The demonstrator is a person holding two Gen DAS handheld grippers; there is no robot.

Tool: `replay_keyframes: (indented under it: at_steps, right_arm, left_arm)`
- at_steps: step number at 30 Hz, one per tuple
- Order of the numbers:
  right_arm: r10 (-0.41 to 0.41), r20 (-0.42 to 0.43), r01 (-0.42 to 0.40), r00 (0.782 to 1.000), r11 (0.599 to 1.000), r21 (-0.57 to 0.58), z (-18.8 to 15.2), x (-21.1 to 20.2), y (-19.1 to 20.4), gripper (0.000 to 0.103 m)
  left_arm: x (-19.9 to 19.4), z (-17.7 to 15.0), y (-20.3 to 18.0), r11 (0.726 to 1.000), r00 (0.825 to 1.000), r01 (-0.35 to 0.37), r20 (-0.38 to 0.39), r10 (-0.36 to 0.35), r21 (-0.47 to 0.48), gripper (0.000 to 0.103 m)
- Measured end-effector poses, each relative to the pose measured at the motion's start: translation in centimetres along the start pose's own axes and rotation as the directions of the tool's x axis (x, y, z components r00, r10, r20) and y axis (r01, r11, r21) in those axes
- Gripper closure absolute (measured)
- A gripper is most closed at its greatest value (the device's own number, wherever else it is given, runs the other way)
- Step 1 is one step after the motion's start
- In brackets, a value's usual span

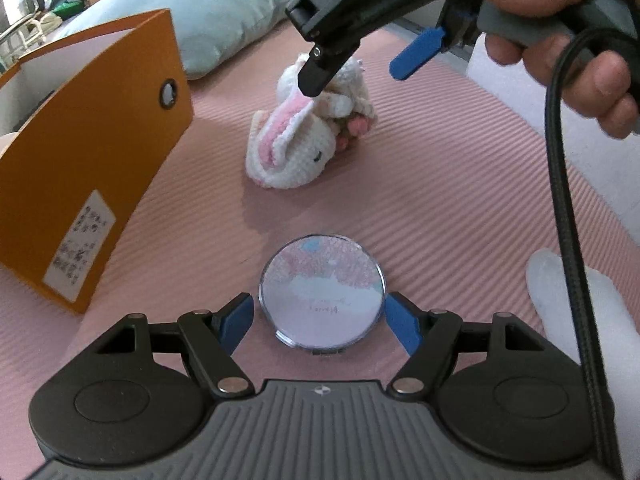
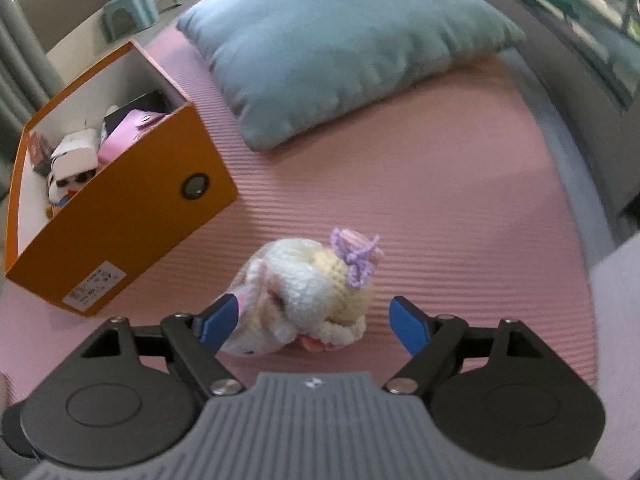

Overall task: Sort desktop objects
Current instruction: 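Grasp the round mirror compact with the left gripper while the right grasps the crocheted bunny, then lift the mirror compact and crocheted bunny off the mat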

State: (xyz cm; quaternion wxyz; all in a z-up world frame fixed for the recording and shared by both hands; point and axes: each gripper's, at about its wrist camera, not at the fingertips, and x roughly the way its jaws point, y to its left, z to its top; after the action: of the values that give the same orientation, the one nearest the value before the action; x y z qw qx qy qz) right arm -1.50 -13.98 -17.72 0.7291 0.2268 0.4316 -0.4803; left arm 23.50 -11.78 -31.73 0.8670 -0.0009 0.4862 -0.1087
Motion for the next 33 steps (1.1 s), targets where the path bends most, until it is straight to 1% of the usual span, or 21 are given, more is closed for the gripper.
replay_keyframes:
  at_steps: [4,8,13,17,22,24,27,33]
  right_arm:
    - [0.043,0.015,-0.043,0.999,0.999,0.010,-0.2,1.2,-1.0,0.019]
    - [0.099,0.008,-0.099,0.995,0.995,0.001,-0.1,2.5,-0.8,0.019]
    - [0.092,0.001,-0.092,0.996,0.995,-0.037,0.3,3.2,0.0,0.017]
    - [0.113,-0.005,-0.113,0.994,0.991,-0.074,0.4,3.4,-0.1,0.016]
    - [0.133,-0.023,-0.134,0.991,0.990,-0.046,0.5,4.1,-0.8,0.017]
    - [0.132,-0.037,-0.133,0.991,0.990,-0.054,0.4,4.3,-0.7,0.017]
    - [0.141,-0.030,-0.143,0.989,0.988,-0.056,0.3,4.3,-0.9,0.018]
    - [0.174,-0.051,-0.176,0.984,0.984,-0.042,0.0,4.6,-1.2,0.019]
  left_arm:
    - [0.7,0.1,-0.2,1.000,1.000,-0.001,0.004,0.001,0.027,0.016]
    - [1.1,0.1,-0.6,0.999,1.000,-0.011,0.015,0.010,0.050,0.016]
    - [1.0,0.0,-0.7,0.998,1.000,-0.013,0.029,0.011,0.057,0.016]
    - [1.2,0.2,-0.9,0.998,0.999,-0.021,0.041,0.018,0.059,0.013]
    - [1.4,0.4,-1.1,0.998,0.999,-0.024,0.047,0.021,0.063,0.012]
    - [1.3,0.2,-1.1,0.998,0.999,-0.020,0.052,0.017,0.064,0.014]
    - [1.2,0.2,-1.0,0.998,0.998,-0.020,0.059,0.016,0.062,0.018]
    - [1.3,0.4,-0.8,0.998,0.999,-0.009,0.053,0.006,0.059,0.019]
